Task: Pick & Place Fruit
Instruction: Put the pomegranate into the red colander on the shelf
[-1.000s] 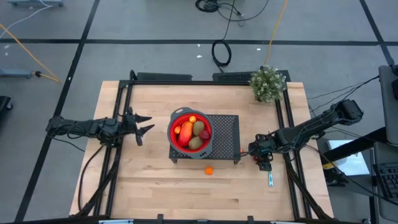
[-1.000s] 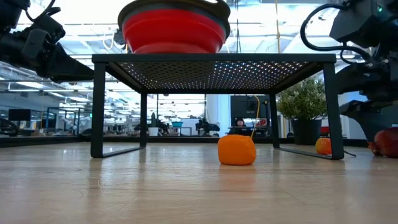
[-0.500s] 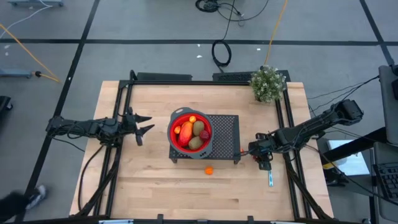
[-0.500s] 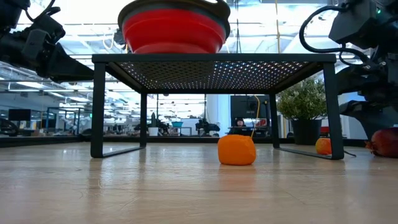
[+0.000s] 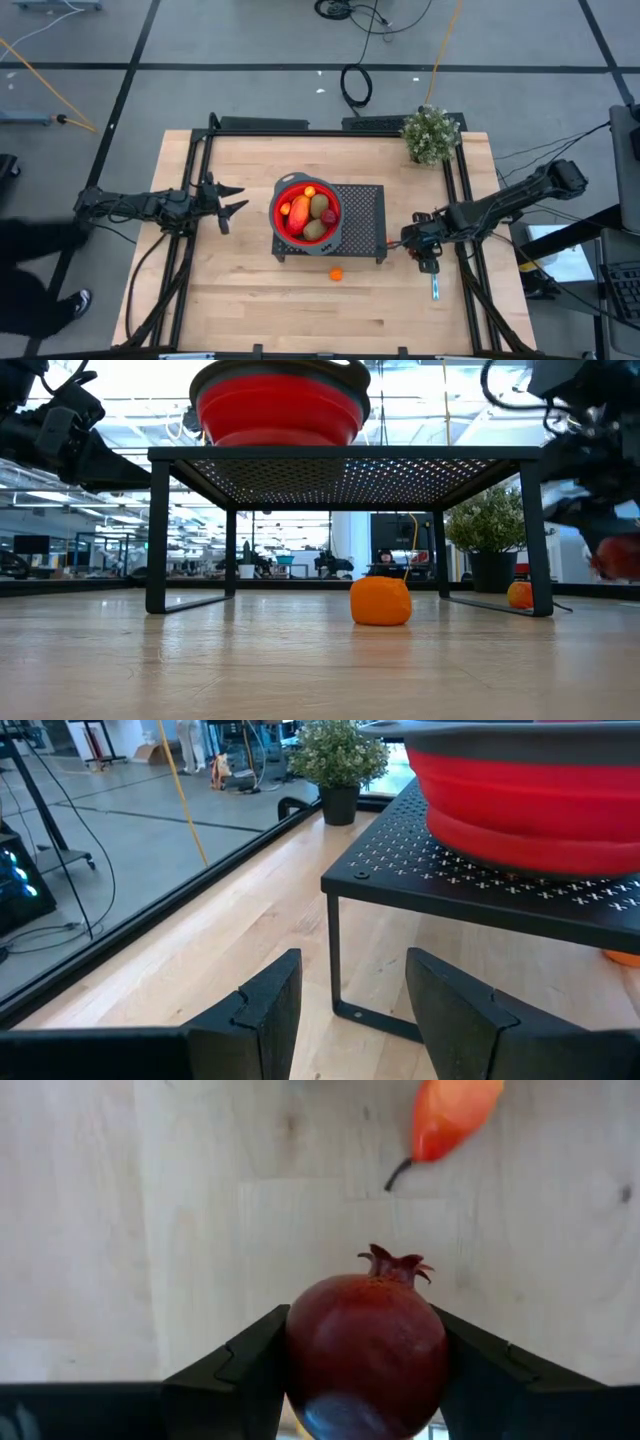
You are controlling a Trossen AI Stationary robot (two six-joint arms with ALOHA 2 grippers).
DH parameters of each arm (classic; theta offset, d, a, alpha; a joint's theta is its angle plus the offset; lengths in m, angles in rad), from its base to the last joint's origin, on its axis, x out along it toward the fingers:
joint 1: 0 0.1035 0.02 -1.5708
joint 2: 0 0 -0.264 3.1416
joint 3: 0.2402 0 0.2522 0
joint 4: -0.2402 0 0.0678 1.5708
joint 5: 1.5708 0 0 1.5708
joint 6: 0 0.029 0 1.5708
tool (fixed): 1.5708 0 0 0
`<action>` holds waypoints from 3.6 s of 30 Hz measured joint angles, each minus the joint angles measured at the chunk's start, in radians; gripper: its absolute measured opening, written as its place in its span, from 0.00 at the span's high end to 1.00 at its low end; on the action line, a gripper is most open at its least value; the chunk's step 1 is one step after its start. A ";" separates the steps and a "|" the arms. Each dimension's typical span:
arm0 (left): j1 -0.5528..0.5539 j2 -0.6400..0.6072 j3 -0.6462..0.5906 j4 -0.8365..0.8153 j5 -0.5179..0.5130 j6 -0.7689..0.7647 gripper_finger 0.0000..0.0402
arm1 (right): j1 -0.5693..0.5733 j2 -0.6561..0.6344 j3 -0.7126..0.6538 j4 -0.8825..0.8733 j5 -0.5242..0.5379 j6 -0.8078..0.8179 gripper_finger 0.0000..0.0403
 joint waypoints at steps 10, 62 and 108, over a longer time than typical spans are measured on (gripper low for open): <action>0.000 0.000 0.000 0.000 0.001 0.000 0.55 | 0.000 -0.013 0.184 -0.203 0.004 0.000 0.50; 0.000 0.003 0.000 -0.002 0.009 -0.017 0.55 | 0.000 -0.063 0.326 0.257 -0.444 0.142 0.51; 0.000 0.003 0.000 -0.004 0.008 -0.024 0.55 | -0.001 -0.069 0.326 0.787 -0.118 -0.055 0.51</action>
